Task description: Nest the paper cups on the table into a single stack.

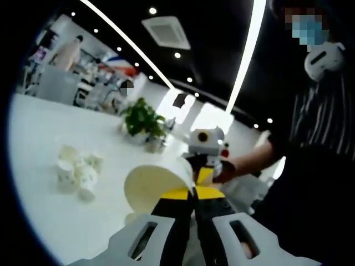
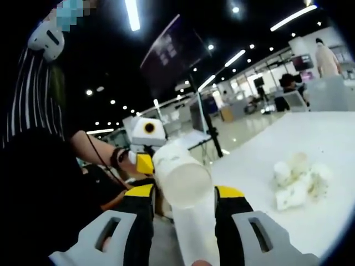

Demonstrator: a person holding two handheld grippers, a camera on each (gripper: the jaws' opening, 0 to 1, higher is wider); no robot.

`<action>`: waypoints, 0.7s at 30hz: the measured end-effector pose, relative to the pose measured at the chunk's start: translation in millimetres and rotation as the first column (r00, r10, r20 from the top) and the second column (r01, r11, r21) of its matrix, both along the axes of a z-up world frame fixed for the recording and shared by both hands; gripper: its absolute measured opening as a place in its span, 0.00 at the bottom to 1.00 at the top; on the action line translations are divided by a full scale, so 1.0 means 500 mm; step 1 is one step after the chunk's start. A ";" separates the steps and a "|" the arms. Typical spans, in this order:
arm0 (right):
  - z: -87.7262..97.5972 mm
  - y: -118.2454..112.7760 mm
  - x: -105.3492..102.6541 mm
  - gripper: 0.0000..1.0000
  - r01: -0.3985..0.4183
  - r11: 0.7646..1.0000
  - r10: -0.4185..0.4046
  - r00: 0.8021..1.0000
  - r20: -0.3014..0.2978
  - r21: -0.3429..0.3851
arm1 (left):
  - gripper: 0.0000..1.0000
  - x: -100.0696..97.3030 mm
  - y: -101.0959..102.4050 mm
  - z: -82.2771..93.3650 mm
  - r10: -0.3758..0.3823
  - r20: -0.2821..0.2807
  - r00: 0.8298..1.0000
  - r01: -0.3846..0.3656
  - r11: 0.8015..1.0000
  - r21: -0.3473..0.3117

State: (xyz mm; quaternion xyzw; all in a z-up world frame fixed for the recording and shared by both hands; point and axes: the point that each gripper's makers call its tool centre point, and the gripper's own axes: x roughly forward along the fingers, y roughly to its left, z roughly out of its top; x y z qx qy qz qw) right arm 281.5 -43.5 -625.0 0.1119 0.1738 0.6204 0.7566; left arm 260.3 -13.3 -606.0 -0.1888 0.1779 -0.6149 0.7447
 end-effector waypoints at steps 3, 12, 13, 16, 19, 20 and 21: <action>-0.001 -0.007 0.004 0.45 0.011 1.000 -0.011 1.000 0.008 -0.013 | 0.00 0.000 -0.003 -0.002 -0.009 0.004 1.000 0.009 1.000 0.007; -0.006 -0.038 0.021 0.60 0.088 0.995 -0.087 0.996 0.025 -0.035 | 0.00 0.007 -0.001 -0.006 -0.006 0.003 1.000 0.006 1.000 0.015; -0.005 -0.043 0.022 0.60 0.097 0.995 -0.096 0.995 0.026 -0.032 | 0.00 0.008 0.000 -0.007 -0.006 -0.003 1.000 0.006 1.000 0.015; -0.007 -0.053 0.022 0.62 0.114 0.993 -0.113 0.993 0.024 -0.032 | 0.00 0.008 0.001 -0.008 -0.007 -0.005 1.000 0.007 1.000 0.018; -0.007 -0.064 0.029 0.64 0.138 0.990 -0.137 0.990 0.016 -0.028 | 0.00 0.006 0.002 -0.008 -0.010 -0.007 1.000 0.010 1.000 0.018; -0.006 -0.067 0.030 0.64 0.141 0.990 -0.141 0.990 0.014 -0.024 | 0.00 0.006 0.002 -0.008 -0.009 -0.008 1.000 0.009 1.000 0.017; -0.006 -0.070 0.032 0.64 0.149 0.988 -0.149 0.989 0.016 -0.024 | 0.00 0.007 0.003 -0.006 -0.006 -0.011 1.000 0.006 1.000 0.012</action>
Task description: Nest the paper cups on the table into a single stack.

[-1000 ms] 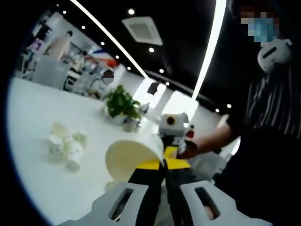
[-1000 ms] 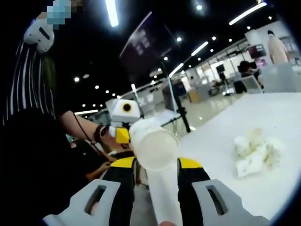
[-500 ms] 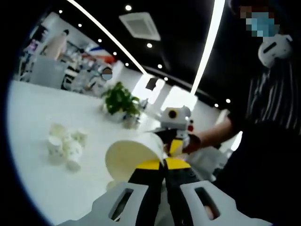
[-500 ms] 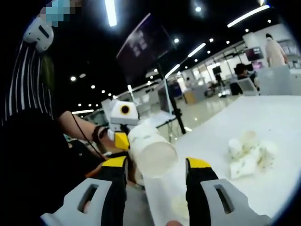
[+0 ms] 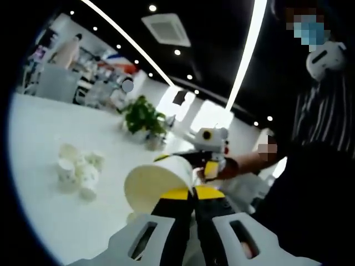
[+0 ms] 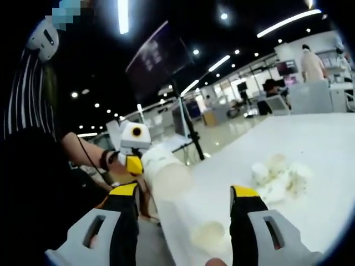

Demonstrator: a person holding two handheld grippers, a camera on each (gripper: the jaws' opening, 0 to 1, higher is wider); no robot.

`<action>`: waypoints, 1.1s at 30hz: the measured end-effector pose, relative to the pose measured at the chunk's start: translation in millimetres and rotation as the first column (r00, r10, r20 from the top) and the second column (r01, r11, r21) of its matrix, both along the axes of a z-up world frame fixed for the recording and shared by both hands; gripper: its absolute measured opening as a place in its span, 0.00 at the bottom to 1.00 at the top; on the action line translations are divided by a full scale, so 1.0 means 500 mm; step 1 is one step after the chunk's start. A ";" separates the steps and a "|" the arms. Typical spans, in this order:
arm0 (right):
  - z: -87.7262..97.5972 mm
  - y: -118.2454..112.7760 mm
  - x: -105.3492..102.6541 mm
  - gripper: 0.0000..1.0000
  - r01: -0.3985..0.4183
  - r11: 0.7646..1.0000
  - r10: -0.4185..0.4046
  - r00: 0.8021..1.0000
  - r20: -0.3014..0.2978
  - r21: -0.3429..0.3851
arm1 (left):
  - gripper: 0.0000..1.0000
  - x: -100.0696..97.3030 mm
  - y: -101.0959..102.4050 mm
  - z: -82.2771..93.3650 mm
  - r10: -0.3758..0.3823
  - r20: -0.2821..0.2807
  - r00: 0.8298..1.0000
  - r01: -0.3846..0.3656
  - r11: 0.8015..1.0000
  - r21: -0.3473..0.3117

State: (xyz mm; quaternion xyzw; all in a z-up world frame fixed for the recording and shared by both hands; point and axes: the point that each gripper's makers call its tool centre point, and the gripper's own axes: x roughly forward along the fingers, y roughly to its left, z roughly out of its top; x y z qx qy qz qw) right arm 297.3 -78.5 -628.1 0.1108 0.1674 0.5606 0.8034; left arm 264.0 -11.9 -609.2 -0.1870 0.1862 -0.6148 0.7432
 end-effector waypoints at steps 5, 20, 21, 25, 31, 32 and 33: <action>0.003 -0.011 0.012 0.68 0.032 0.999 -0.032 0.999 0.010 -0.005 | 0.00 0.001 0.002 0.001 0.009 -0.001 1.000 -0.009 1.000 -0.005; -0.013 -0.045 0.068 0.86 0.174 0.982 -0.171 0.984 0.043 -0.070 | 0.00 -0.009 0.015 -0.010 0.013 -0.023 1.000 -0.013 1.000 0.015; -0.018 -0.048 0.070 0.87 0.179 0.980 -0.176 0.983 0.045 -0.085 | 0.00 -0.009 0.015 -0.010 0.014 -0.024 1.000 -0.013 1.000 0.016; -0.032 -0.061 0.084 0.92 0.211 0.968 -0.205 0.977 0.063 -0.134 | 0.00 -0.009 0.015 -0.010 0.015 -0.019 1.000 -0.015 1.000 0.022; -0.046 -0.088 0.107 0.98 0.260 0.952 -0.254 0.965 0.059 -0.162 | 0.00 -0.015 0.016 -0.013 0.002 -0.019 1.000 -0.001 0.999 0.046; -0.051 -0.094 0.112 0.99 0.271 0.946 -0.263 0.963 0.065 -0.178 | 0.00 -0.015 0.016 -0.014 0.001 -0.016 1.000 0.000 0.999 0.052; -0.054 -0.099 0.117 1.00 0.284 0.940 -0.275 0.959 0.074 -0.190 | 0.00 -0.014 0.016 -0.014 0.000 -0.016 1.000 0.000 0.998 0.057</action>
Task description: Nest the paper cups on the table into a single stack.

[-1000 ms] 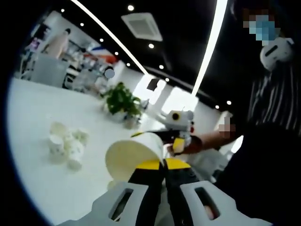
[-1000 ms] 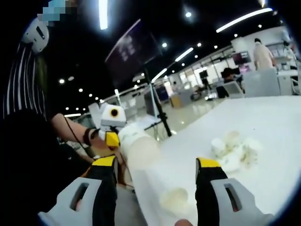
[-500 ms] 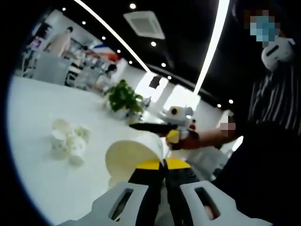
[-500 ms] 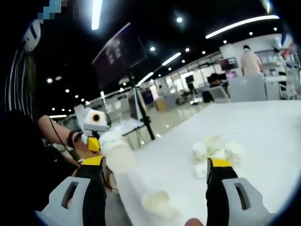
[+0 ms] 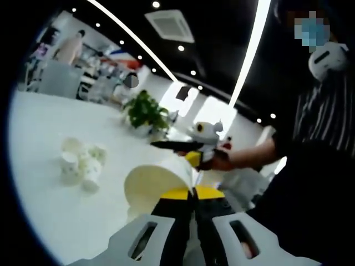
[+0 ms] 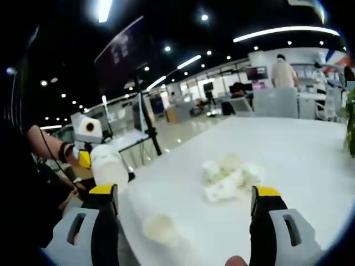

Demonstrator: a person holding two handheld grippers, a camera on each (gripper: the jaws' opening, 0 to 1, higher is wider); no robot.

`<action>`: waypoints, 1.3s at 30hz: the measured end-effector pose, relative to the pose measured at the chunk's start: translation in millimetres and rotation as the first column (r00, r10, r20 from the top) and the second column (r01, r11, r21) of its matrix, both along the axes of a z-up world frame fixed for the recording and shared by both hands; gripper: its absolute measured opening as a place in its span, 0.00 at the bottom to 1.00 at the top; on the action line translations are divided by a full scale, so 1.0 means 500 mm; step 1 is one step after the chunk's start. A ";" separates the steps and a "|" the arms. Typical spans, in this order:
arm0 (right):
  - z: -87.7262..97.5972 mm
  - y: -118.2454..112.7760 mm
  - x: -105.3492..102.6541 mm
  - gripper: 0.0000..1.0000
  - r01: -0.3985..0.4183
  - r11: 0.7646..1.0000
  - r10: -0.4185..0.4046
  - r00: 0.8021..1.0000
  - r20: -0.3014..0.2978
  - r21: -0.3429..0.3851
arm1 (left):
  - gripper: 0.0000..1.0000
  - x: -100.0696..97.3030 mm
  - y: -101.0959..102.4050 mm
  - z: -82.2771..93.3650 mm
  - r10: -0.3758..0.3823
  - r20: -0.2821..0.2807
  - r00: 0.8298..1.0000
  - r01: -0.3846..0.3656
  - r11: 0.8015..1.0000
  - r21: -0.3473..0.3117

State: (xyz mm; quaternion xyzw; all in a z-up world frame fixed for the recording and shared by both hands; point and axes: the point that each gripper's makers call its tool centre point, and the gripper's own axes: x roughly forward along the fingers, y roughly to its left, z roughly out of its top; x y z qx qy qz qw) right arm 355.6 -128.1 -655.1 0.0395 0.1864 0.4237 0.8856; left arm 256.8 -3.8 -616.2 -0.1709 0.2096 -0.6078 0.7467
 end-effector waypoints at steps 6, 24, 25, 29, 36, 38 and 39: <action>-0.024 -0.013 0.012 1.00 0.002 0.997 0.000 1.000 0.023 -0.078 | 0.00 0.007 0.006 -0.005 0.010 0.010 1.000 -0.010 0.999 0.035; -0.085 -0.056 0.034 1.00 0.048 0.978 -0.044 0.999 0.021 -0.204 | 0.00 -0.013 -0.011 -0.053 -0.129 0.140 0.982 0.077 0.942 0.327; -0.087 -0.056 0.033 1.00 0.048 0.978 -0.045 0.999 0.017 -0.202 | 0.00 -0.011 -0.013 -0.054 -0.132 0.144 0.981 0.077 0.939 0.335; -0.097 -0.058 0.030 1.00 0.053 0.980 -0.053 0.999 0.006 -0.192 | 0.00 -0.006 -0.014 -0.068 -0.166 0.156 0.974 0.088 0.906 0.414; -0.112 -0.056 0.021 1.00 0.046 0.979 -0.047 0.999 0.001 -0.198 | 0.00 0.010 -0.011 -0.110 -0.270 0.233 0.934 0.087 0.806 0.585; -0.116 -0.060 0.022 1.00 0.049 0.980 -0.050 0.999 0.000 -0.195 | 0.00 0.012 -0.020 -0.113 -0.284 0.240 0.928 0.093 0.802 0.591; -0.118 -0.063 0.022 1.00 0.054 0.980 -0.055 0.998 -0.003 -0.193 | 0.00 0.016 -0.024 -0.113 -0.277 0.230 0.933 0.092 0.800 0.593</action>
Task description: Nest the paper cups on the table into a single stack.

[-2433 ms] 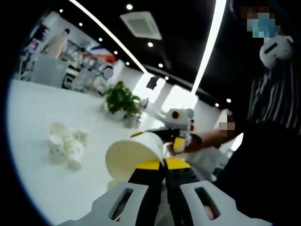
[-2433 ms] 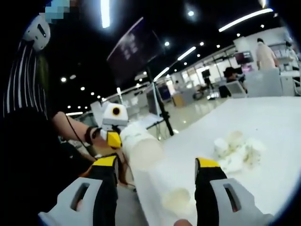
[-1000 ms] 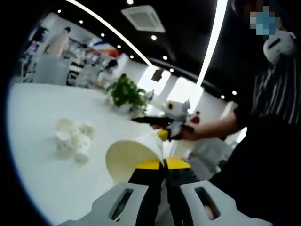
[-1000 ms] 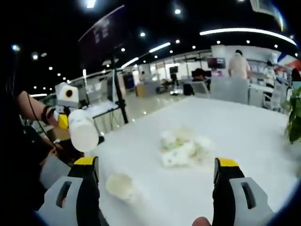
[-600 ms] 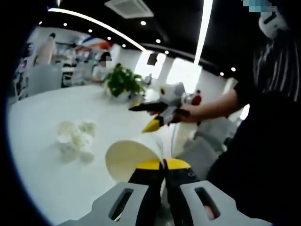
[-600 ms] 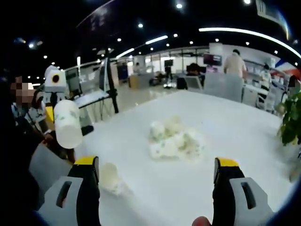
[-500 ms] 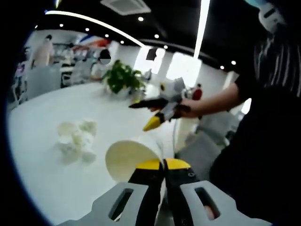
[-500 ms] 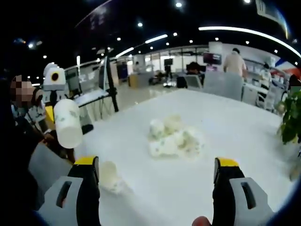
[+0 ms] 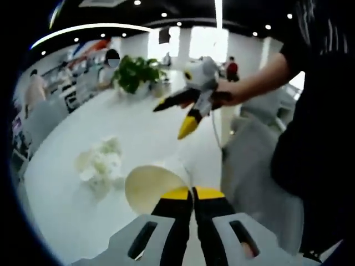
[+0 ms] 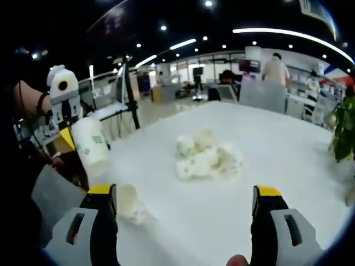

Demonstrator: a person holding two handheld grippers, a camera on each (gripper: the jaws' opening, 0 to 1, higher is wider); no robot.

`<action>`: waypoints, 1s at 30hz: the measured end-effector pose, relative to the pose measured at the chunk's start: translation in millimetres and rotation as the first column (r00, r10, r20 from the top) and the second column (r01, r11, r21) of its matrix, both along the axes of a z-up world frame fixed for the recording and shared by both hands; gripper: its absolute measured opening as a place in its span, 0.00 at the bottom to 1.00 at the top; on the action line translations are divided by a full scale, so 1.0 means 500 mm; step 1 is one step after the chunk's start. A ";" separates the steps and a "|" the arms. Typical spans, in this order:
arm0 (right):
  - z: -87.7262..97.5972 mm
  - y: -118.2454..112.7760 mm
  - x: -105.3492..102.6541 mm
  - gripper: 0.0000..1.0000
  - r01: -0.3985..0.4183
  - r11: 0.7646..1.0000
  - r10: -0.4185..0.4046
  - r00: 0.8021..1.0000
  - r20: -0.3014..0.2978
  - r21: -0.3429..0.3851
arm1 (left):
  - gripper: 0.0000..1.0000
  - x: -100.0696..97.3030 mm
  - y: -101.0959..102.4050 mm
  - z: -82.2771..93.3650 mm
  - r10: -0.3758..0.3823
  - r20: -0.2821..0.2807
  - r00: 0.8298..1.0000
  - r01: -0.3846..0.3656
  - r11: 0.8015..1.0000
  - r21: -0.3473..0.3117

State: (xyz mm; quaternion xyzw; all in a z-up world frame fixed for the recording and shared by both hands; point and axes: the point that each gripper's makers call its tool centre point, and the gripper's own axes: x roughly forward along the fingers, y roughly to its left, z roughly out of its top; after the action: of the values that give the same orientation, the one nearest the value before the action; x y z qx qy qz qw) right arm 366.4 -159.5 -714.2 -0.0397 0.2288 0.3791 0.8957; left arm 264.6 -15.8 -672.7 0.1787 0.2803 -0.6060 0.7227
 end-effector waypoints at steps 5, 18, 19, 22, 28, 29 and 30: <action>-0.010 -0.012 -0.001 1.00 0.012 1.000 -0.012 1.000 -0.011 -0.002 | 0.00 0.009 -0.010 -0.015 -0.023 0.023 0.999 0.022 0.998 0.063; -0.030 -0.033 0.005 1.00 0.050 0.999 -0.050 0.998 -0.038 0.015 | 0.00 0.006 -0.028 -0.064 -0.112 0.024 0.993 0.105 0.975 0.198; -0.032 -0.034 0.005 1.00 0.053 0.998 -0.053 0.998 -0.040 0.018 | 0.00 0.007 -0.029 -0.068 -0.111 0.022 0.994 0.105 0.973 0.208; -0.038 -0.034 0.003 1.00 0.056 0.998 -0.055 0.997 -0.047 0.020 | 0.00 0.012 -0.033 -0.077 -0.124 0.028 0.992 0.113 0.964 0.240; -0.042 -0.039 0.004 1.00 0.062 0.998 -0.061 0.997 -0.053 0.023 | 0.00 0.017 -0.036 -0.096 -0.162 0.039 0.986 0.144 0.945 0.293; -0.042 -0.041 0.006 1.00 0.062 0.998 -0.060 0.997 -0.052 0.023 | 0.00 0.018 -0.038 -0.096 -0.165 0.043 0.985 0.145 0.944 0.295; -0.043 -0.041 0.008 1.00 0.061 0.998 -0.059 0.997 -0.052 0.023 | 0.00 0.017 -0.040 -0.098 -0.176 0.046 0.983 0.154 0.941 0.302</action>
State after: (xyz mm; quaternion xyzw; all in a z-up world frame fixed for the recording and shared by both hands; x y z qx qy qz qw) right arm 370.5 -180.2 -735.9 -0.0121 0.2484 0.3557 0.9009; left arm 273.1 -35.6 -721.5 0.3302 0.3258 -0.6085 0.6438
